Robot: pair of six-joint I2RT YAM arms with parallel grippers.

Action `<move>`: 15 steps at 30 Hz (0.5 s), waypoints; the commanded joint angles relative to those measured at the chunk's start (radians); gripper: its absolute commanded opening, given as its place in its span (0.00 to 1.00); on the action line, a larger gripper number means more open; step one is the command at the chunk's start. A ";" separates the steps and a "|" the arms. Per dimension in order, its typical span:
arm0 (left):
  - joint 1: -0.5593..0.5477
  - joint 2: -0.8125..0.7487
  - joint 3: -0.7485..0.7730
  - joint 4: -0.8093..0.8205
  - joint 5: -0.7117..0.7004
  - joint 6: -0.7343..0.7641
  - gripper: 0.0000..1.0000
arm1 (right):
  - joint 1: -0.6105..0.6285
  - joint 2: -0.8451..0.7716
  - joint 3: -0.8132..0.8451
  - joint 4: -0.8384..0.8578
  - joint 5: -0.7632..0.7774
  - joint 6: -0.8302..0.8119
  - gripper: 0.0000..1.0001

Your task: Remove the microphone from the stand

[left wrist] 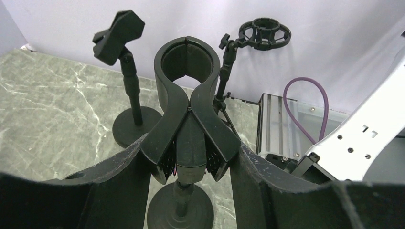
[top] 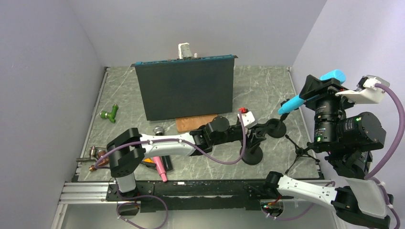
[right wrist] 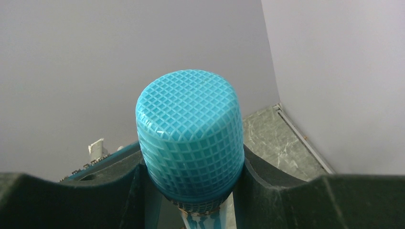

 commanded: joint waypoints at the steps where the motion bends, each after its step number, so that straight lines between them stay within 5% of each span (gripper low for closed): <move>1: -0.025 0.104 -0.048 -0.220 0.050 -0.077 0.00 | -0.001 -0.005 -0.005 -0.010 -0.007 0.025 0.00; 15: -0.027 0.128 -0.012 -0.333 -0.023 -0.073 0.03 | 0.001 -0.005 -0.019 -0.030 -0.005 0.060 0.00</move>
